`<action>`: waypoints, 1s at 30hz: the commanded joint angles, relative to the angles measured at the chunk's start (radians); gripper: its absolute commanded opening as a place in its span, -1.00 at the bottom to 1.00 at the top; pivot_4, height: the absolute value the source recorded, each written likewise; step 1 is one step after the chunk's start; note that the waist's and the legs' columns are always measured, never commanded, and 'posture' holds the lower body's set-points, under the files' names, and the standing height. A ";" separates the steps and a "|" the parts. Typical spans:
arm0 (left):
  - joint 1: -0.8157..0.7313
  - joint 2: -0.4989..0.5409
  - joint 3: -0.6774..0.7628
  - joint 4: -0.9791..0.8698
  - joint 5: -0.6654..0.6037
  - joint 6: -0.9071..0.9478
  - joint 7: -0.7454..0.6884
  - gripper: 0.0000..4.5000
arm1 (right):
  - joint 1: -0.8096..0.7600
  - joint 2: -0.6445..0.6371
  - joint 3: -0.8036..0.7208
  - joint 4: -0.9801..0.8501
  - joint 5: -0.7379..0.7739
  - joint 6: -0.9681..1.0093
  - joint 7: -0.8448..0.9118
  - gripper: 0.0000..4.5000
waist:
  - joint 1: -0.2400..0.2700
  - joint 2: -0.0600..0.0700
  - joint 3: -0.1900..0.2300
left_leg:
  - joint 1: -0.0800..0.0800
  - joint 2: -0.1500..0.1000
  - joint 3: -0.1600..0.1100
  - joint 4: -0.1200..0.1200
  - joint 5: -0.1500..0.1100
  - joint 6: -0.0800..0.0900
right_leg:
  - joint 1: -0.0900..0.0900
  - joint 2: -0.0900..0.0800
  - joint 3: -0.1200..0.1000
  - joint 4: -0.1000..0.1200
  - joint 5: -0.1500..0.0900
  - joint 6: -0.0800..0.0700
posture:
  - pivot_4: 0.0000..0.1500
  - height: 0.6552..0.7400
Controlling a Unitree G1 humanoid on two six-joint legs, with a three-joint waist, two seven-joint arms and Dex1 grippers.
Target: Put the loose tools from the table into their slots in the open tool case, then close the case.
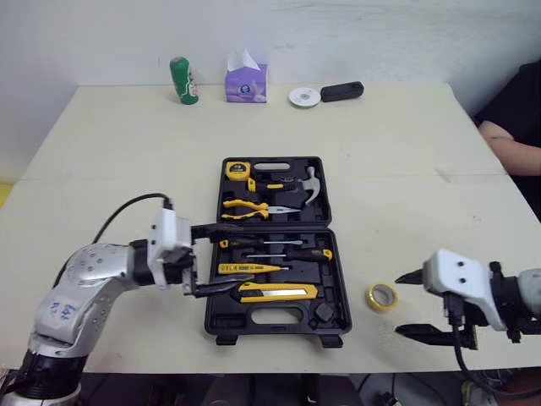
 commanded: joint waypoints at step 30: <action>0.011 -0.073 -0.129 -0.110 0.029 -0.054 0.019 0.95 | -0.367 0.028 0.420 0.035 -0.168 0.144 -0.018 1.00 | -0.001 -0.001 0.001 | 0.000 0.000 0.000 0.001 0.001 0.000 | 0.000 0.000 0.000 0.001 0.000 0.000 | 1.00 1.00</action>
